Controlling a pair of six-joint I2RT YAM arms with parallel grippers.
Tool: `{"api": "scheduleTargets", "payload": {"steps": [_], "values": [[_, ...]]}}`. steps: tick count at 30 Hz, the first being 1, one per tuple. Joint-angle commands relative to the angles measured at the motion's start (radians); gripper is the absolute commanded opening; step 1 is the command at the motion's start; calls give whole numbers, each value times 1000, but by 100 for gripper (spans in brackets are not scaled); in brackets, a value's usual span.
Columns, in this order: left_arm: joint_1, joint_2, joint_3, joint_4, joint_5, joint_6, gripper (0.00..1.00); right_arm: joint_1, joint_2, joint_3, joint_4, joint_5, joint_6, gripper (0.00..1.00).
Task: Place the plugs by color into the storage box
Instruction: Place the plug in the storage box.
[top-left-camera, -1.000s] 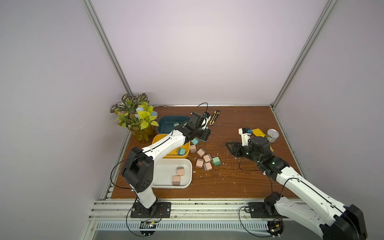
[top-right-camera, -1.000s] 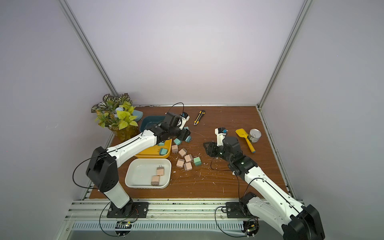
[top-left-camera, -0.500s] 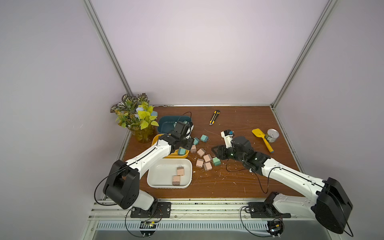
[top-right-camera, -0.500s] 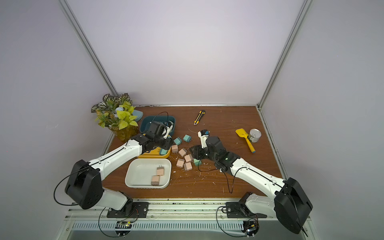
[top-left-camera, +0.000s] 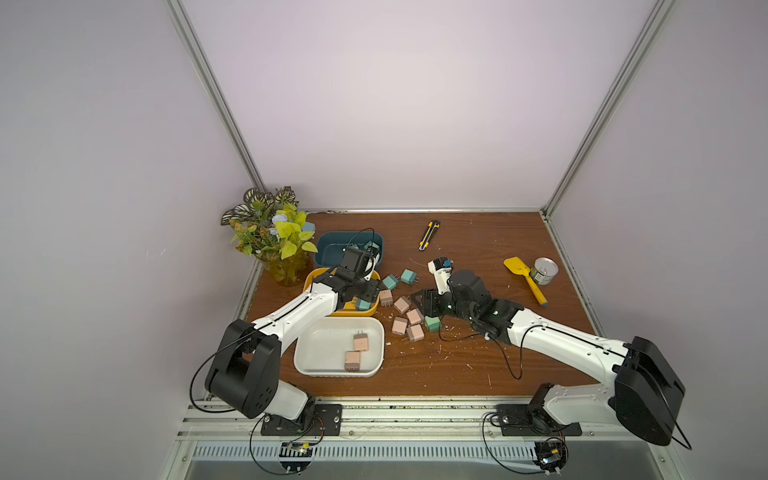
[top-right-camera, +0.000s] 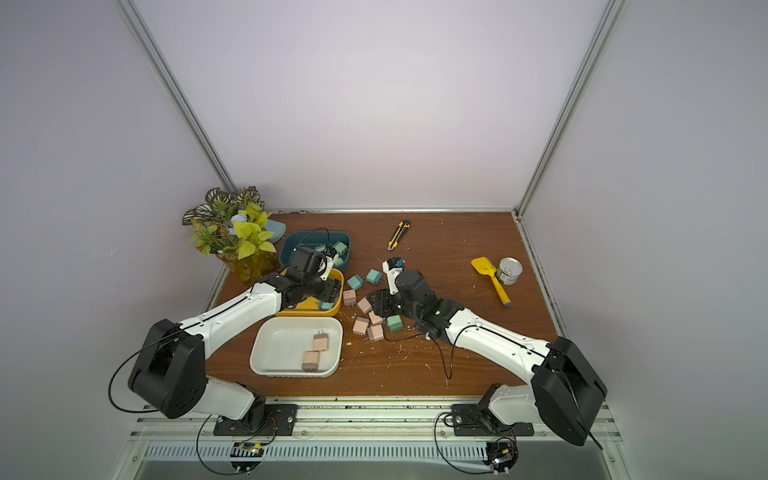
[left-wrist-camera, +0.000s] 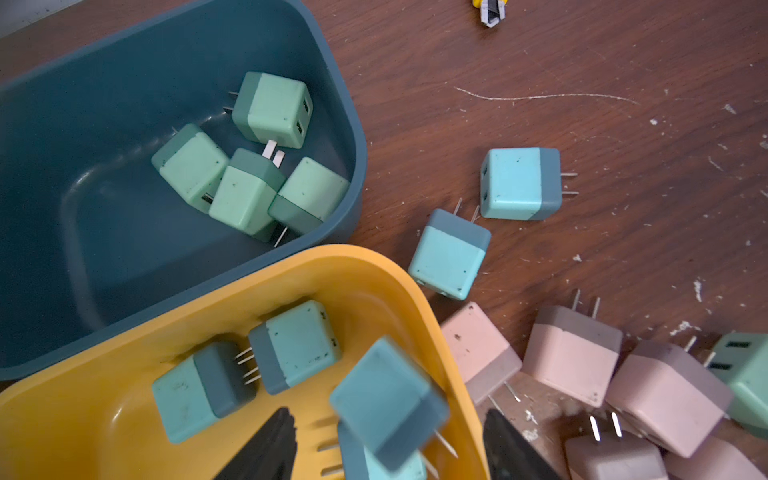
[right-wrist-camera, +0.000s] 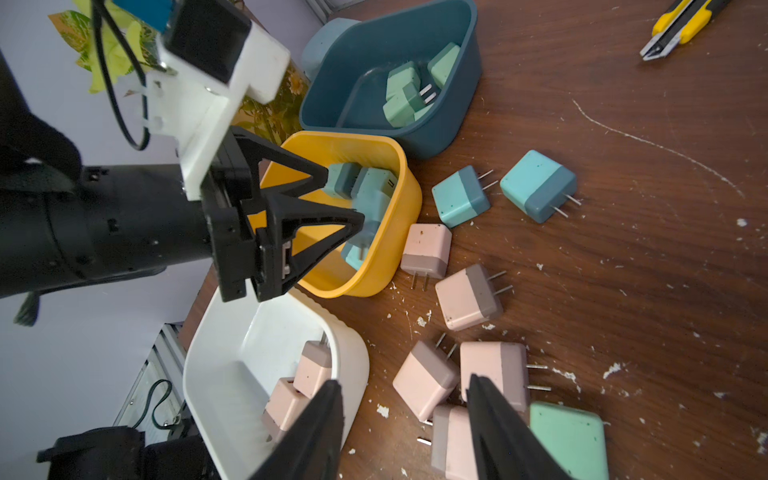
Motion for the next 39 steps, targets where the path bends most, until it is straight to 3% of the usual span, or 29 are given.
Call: {"api": "scheduleTargets", "payload": {"steps": [1,18,25,32,39], "values": [[8,-14,6,32,14,11,75,20,9,39,19,46,15,54],[8,-24,5,60,46,-16,77,26,104,94,-17,45,-17,56],[9,-52,16,69,75,-1,77,25,63,77,-143,116,-95,66],[8,-103,-28,178,213,26,77,25,67,54,-250,201,-136,68],[8,-96,-46,211,316,-11,75,24,85,-12,-213,173,-110,62]]}}
